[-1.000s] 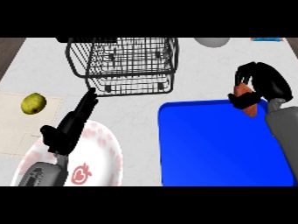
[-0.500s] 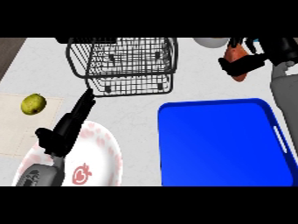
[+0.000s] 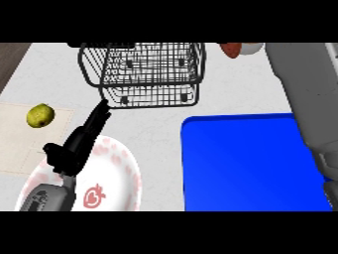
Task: Pick the sweet potato from the tray and place it in the tiered basket
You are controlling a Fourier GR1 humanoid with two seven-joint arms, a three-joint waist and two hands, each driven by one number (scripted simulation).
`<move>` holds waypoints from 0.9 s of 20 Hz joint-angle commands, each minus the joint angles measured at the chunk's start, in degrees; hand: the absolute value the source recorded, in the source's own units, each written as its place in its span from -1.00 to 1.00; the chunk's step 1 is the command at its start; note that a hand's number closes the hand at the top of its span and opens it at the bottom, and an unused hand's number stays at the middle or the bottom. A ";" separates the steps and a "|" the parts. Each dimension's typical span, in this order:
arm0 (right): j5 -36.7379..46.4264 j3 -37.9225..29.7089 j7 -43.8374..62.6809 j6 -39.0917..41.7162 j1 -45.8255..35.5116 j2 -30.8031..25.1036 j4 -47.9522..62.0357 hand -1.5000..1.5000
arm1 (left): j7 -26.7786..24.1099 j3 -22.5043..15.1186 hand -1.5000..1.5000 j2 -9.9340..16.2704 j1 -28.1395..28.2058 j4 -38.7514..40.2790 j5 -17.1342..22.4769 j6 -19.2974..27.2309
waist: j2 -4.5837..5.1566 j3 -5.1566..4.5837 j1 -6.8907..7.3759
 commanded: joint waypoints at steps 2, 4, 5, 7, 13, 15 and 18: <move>1.85 -1.02 0.93 -5.88 -9.46 5.96 11.96 1.00 | 0.20 -1.37 0.00 -1.61 -0.26 1.09 -2.09 1.05 | 0.34 -0.06 0.57; 1.16 -2.73 -0.41 -4.61 -13.70 4.90 17.85 1.00 | 4.10 -0.48 0.00 -1.34 -3.33 -0.26 -0.68 0.38 | 0.49 -0.05 0.87; 2.05 -2.40 0.83 -6.58 -16.20 6.81 19.66 1.00 | 0.59 -0.37 0.00 -1.73 -2.87 2.56 -1.47 0.49 | 0.70 -0.10 1.23; 2.22 -2.21 0.34 -5.93 -18.44 8.10 23.42 1.00 | 1.34 -0.11 0.00 -0.78 -1.43 1.29 -0.81 -0.59 | 0.64 -0.09 1.48; 3.47 -3.48 -5.45 -11.45 -20.34 11.19 34.30 1.00 | 0.92 -0.89 0.00 -1.85 -2.48 1.01 -1.92 -0.12 | 1.41 -0.13 2.66; 3.43 -3.89 -5.01 -10.54 -22.99 11.56 36.67 1.00 | 0.08 -0.84 0.00 -1.00 0.18 -0.71 -1.34 -1.33 | 1.07 -0.11 2.61; 3.76 -3.88 -5.83 -13.73 -24.68 13.87 39.30 1.00 | 1.94 -0.48 0.00 -1.95 -3.92 0.37 -1.00 -1.20 | 1.49 -0.15 3.19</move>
